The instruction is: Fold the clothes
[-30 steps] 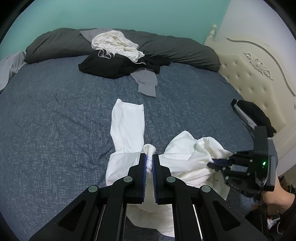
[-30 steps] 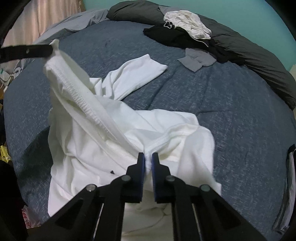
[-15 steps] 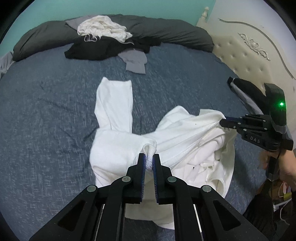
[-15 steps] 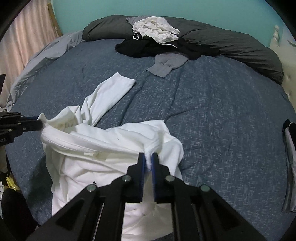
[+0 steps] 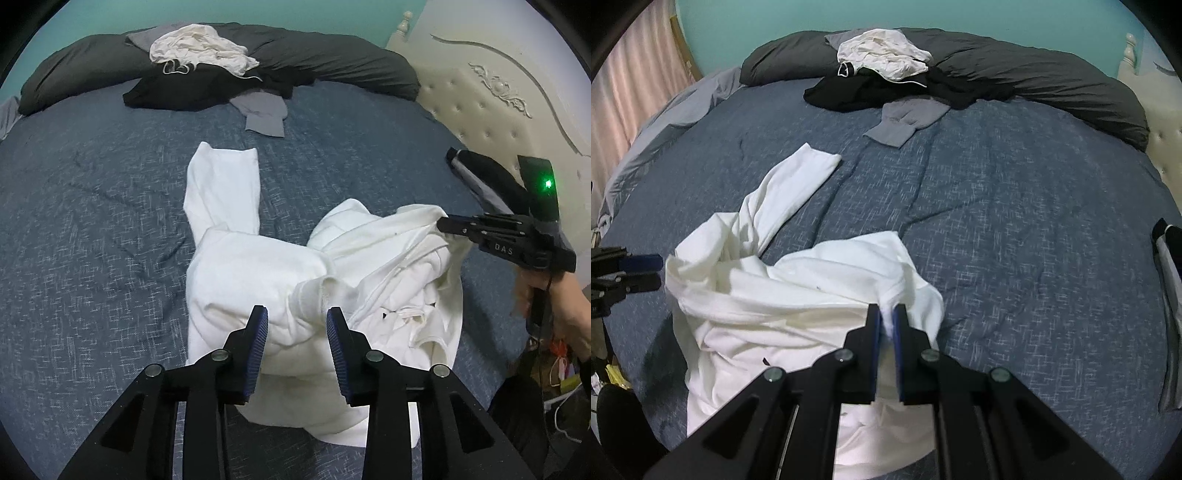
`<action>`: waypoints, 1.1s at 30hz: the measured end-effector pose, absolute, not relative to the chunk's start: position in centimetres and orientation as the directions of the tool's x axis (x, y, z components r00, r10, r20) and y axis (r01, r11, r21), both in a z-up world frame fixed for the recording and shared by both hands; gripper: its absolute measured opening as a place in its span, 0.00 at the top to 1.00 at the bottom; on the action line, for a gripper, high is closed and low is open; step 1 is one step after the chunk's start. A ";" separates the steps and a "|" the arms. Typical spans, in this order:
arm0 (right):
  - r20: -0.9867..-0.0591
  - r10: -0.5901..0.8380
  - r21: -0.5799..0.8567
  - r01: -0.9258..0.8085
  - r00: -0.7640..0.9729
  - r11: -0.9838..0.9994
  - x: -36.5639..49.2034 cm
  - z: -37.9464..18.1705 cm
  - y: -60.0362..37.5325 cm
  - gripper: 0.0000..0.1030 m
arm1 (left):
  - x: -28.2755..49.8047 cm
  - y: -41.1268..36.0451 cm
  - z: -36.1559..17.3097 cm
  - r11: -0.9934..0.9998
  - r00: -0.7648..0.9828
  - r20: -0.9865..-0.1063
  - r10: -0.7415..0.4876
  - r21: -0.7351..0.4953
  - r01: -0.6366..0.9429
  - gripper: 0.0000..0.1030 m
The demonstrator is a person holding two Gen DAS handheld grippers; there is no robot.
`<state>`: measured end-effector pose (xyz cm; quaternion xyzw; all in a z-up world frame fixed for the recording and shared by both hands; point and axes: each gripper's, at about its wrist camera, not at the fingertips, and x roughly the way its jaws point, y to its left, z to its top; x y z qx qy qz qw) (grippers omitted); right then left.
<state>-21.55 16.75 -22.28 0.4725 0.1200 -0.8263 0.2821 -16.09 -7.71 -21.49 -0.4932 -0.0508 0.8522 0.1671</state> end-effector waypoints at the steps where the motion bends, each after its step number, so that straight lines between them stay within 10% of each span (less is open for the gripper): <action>1: -0.849 -0.354 0.070 0.580 -0.393 -0.812 -21.6 -22.3 16.8 0.94 | -16.1 -7.5 -21.6 -0.940 -0.455 -0.827 0.330 -0.243 -0.242 0.65; 22: -0.843 -0.394 0.094 0.622 -0.366 -0.778 -20.1 -22.3 17.3 0.94 | -20.3 -1.7 -25.0 -0.911 -0.362 -0.883 0.300 -0.152 -0.383 0.65; 26: -0.843 -0.399 0.101 0.623 -0.360 -0.776 -20.1 -22.6 17.6 0.94 | -20.5 -2.2 -25.2 -0.928 -0.385 -0.882 0.272 -0.133 -0.349 0.91; 33: -0.841 -0.407 0.115 0.616 -0.357 -0.779 -20.4 -22.8 18.1 0.94 | -20.3 -4.7 -24.1 -0.956 -0.449 -0.863 0.233 -0.119 -0.267 0.94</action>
